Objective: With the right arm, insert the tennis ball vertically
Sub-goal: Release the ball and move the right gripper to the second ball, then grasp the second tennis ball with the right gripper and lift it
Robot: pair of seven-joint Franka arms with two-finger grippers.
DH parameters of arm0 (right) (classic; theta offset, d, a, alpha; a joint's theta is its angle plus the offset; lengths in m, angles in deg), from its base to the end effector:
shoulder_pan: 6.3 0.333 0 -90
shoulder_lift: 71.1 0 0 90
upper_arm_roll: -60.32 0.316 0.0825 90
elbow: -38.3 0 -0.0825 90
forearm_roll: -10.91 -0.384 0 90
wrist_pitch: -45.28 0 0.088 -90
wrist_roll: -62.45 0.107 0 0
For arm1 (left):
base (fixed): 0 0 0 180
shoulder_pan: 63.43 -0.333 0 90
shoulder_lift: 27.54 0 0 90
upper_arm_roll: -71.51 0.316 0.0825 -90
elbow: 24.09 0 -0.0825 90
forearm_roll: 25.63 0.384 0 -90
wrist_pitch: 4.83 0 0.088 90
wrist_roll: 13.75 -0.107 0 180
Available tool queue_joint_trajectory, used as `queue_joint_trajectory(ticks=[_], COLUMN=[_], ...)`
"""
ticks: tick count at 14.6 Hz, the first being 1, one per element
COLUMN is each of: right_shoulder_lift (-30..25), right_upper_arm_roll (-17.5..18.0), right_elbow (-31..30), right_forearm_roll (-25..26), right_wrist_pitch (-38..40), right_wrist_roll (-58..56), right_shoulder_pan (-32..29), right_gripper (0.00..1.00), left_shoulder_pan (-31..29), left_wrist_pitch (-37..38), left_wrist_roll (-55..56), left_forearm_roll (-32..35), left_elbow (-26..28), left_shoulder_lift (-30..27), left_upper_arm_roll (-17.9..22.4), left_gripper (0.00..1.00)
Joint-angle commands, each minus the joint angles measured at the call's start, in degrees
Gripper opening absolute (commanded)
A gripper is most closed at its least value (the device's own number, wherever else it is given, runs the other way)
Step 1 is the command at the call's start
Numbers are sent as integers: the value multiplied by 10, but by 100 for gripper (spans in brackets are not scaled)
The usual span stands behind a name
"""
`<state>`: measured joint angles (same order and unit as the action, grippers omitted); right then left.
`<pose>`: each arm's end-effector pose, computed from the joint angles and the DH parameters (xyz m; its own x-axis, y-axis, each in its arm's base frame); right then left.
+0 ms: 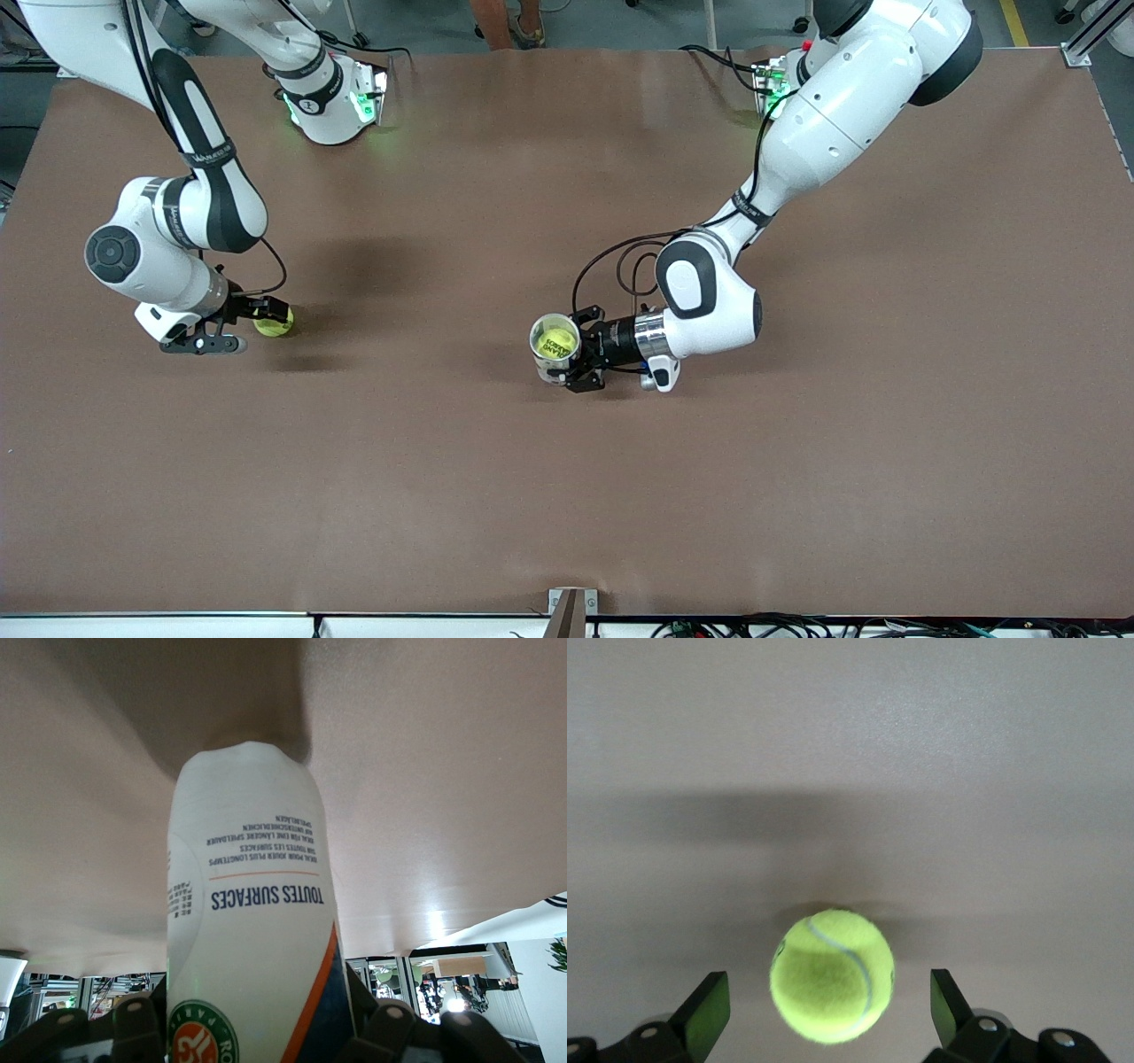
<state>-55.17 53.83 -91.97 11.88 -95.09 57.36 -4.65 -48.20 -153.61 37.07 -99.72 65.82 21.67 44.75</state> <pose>0.5231 -0.0453 0.2266 0.9944 0.0190 -0.1035 0.0223 -0.9993 0.0314 0.5738 -0.4202 0.1830 0.0895 0.4999 -0.8615 0.9958 -0.0283 0.0870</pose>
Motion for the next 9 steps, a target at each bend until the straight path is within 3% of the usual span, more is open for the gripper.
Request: queue_joint_trajectory(ticks=[1, 9], right_shoulder_lift=[11, 35], right_upper_arm_roll=[10, 13], right_elbow=[-6, -14], right_forearm_roll=[15, 14], right_wrist_pitch=[-16, -27], right_wrist_roll=[0, 2], right_shoulder_pan=[-16, -13], right_gripper=[100, 100], left_shoulder_pan=[11, 9], left_wrist_pitch=[-19, -20], left_wrist_roll=[-1, 0], left_forearm_roll=[-11, -10], left_elbow=[11, 12], left_shoulder_lift=[-13, -13], left_upper_arm_roll=[5, 7], left_gripper=[69, 69])
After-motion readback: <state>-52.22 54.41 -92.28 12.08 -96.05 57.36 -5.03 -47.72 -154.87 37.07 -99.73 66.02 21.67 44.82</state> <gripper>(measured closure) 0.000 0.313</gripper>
